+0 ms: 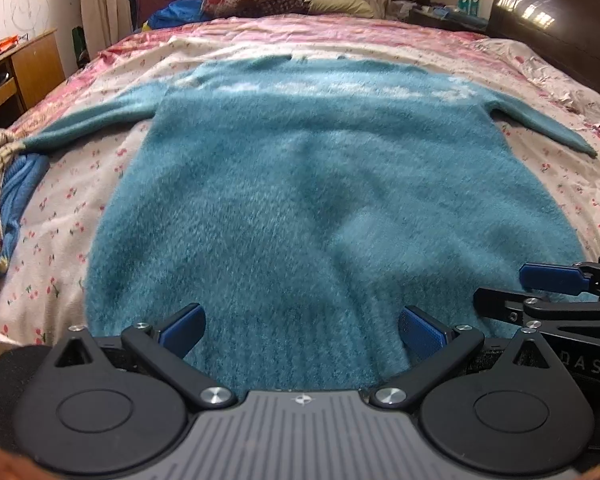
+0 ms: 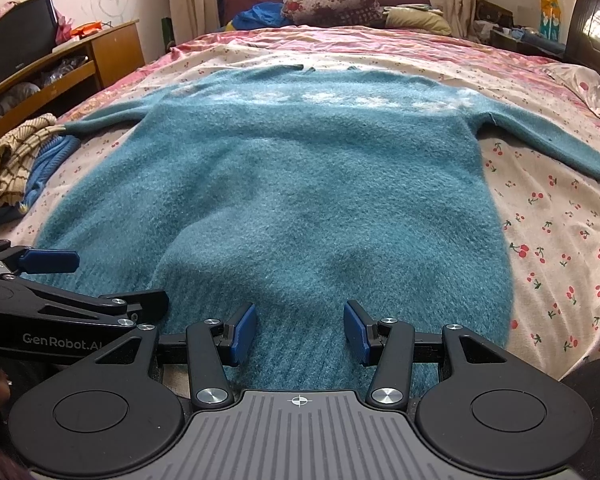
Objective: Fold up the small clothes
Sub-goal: 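Move the right tool to the sweater sleeve cuff and grasp it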
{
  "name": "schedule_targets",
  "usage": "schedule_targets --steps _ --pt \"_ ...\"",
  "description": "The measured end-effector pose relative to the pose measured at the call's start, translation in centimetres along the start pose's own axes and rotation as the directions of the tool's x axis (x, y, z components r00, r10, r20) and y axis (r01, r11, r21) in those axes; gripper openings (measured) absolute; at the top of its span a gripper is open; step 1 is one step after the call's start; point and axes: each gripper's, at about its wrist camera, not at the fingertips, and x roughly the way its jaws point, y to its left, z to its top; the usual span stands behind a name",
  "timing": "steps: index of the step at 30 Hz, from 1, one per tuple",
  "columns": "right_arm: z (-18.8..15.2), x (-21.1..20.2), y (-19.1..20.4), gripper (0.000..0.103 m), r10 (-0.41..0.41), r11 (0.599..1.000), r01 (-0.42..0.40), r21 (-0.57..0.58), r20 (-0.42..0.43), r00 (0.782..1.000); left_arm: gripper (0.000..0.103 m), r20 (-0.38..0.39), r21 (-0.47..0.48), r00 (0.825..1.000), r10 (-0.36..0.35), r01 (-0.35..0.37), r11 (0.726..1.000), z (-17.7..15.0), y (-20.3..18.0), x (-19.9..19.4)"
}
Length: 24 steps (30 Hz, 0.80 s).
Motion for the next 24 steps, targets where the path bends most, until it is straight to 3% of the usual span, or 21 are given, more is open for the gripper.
schedule_targets --steps 5,11,24 --pt "0.7 -0.8 -0.7 0.048 0.004 1.000 -0.005 0.024 0.035 0.999 0.103 0.016 0.036 0.999 -0.035 0.034 0.999 0.9 -0.6 -0.6" --pt "2.6 -0.8 -3.8 0.048 0.003 0.990 -0.013 0.141 0.071 0.997 0.103 0.046 0.075 0.997 -0.056 0.052 0.996 3.9 -1.8 0.1" --pt "5.7 1.1 -12.1 0.048 -0.047 0.936 -0.001 0.351 0.130 0.990 0.103 0.031 0.131 0.993 -0.118 0.113 0.985 10.1 -6.8 5.2"
